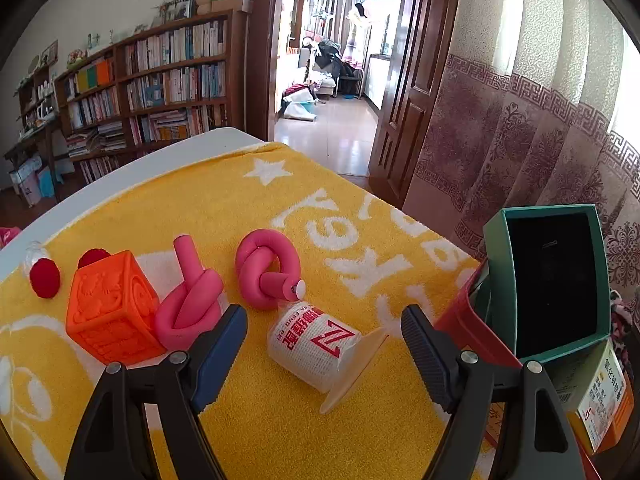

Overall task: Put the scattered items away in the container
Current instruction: 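Lower the grey sock into the tin with the right gripper, then carry the tape roll into the tin with the left gripper while the right gripper holds the sock there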

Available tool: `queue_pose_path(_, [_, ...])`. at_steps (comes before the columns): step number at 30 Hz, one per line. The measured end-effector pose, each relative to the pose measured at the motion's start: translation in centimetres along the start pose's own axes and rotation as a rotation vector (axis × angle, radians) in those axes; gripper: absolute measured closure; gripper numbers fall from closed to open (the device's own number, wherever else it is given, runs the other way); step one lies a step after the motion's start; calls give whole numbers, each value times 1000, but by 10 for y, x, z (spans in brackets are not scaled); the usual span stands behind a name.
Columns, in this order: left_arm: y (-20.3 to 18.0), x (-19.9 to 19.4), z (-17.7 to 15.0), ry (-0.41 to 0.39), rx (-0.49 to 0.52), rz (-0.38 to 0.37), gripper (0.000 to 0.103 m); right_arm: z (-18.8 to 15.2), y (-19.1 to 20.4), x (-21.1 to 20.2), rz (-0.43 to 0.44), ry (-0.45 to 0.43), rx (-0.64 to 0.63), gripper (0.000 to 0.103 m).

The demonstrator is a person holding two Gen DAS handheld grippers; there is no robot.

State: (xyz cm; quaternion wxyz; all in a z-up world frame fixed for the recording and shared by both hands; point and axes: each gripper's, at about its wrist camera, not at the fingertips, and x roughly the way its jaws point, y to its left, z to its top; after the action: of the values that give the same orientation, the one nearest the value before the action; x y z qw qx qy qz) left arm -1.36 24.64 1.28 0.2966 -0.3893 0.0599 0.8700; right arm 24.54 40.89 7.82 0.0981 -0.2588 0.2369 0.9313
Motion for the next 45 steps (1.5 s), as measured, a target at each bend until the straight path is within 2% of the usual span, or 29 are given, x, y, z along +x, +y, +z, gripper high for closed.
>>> queue_pose_path(3, [4,17,2,65,-25,-17,24,1,-3,4,-4,10,3,62])
queue_pose_path(4, [6,21,2,80,-41,-20,30,1,-3,6,-6,13,4,62])
queue_pose_path(5, [9,24,2,90,-58,-28,51,1,-4,8,-6,17,5,62])
queue_pose_path(9, [16,18,0,74,-98,-48,52,2,-4,12,-3,22,5,62])
queue_pose_path(14, [9,-19,-7,21,-127,-98,52,3,-6,12,-4,21,12,62])
queue_pose_path(22, [-39,-86,1,-81,-78,-249,52,11,-18,9,0,5,47,62])
queue_pose_path(27, [-81,-105,-8,-68,-19,-373,52,10,-22,2,1,-5,57,62])
queue_pose_path(32, [-114,-114,-25,-27,42,-451,52,9,-24,0,0,-5,56,62])
queue_pose_path(34, [-124,-116,-35,-2,66,-462,49,9,-25,0,1,-4,57,62])
queue_pose_path(35, [-127,-116,-39,13,72,-466,42,9,-25,0,2,-4,57,62])
queue_pose_path(36, [-129,-116,-43,22,71,-466,25,9,-25,-1,4,-3,59,62])
queue_pose_path(37, [-130,-117,-46,19,65,-456,19,9,-25,-1,7,-2,61,62])
queue_pose_path(40, [-123,-121,-47,-8,57,-418,17,9,-24,-1,24,12,65,60])
queue_pose_path(45, [-108,-128,-39,-41,18,-403,17,5,-16,-13,72,13,20,60])
